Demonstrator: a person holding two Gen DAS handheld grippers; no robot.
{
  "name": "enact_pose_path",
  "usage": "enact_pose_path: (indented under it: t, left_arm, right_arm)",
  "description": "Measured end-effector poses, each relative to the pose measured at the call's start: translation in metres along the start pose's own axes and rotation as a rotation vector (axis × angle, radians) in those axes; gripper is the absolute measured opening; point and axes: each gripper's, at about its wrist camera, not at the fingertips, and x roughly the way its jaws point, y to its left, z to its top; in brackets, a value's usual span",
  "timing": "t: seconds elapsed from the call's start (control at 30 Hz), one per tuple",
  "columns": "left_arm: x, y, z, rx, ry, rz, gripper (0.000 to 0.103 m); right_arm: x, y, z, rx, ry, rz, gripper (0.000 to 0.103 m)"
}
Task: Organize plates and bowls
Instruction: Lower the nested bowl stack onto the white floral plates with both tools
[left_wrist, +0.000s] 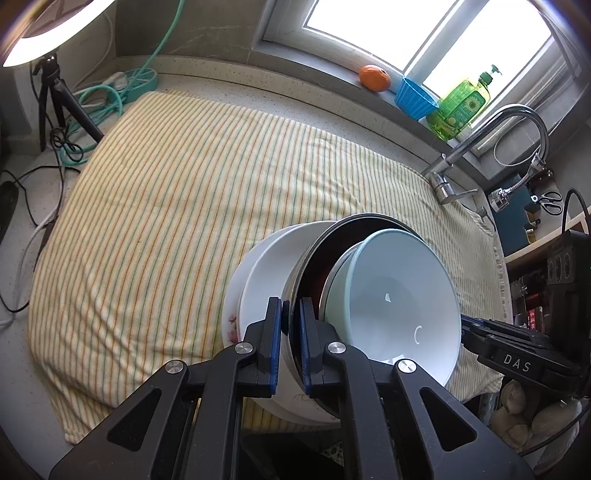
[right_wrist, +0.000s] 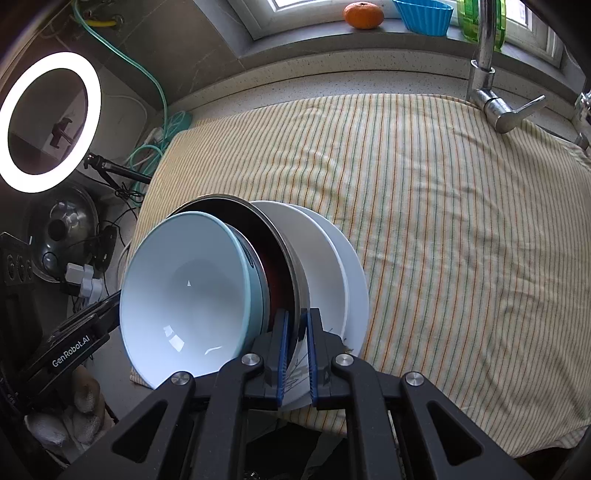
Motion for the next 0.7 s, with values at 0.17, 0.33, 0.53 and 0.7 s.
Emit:
enact_pose_path:
  t: [0.17, 0.33, 0.53, 0.7]
  left_arm:
    - [0.0, 0.0, -0.001, 0.001, 0.0, -0.002, 0.007]
    - [0.001, 0.001, -0.001, 0.02, 0.006, -0.003, 0.007]
    - [-0.006, 0.002, 0.002, 0.029, -0.018, 0.001, 0.006]
    - [-0.011, 0.002, 0.003, 0.042, -0.035, 0.007, 0.01]
  right_arm:
    - [-0.001, 0.002, 0.0, -0.004, -0.007, -0.004, 0.009]
    - [-0.001, 0.001, 0.0, 0.006, -0.009, 0.005, 0.01]
    - [-0.003, 0.005, 0.0, -0.007, -0.026, 0.004, 0.012]
    - [-0.007, 0.005, -0.001, -0.017, -0.042, -0.006, 0.012]
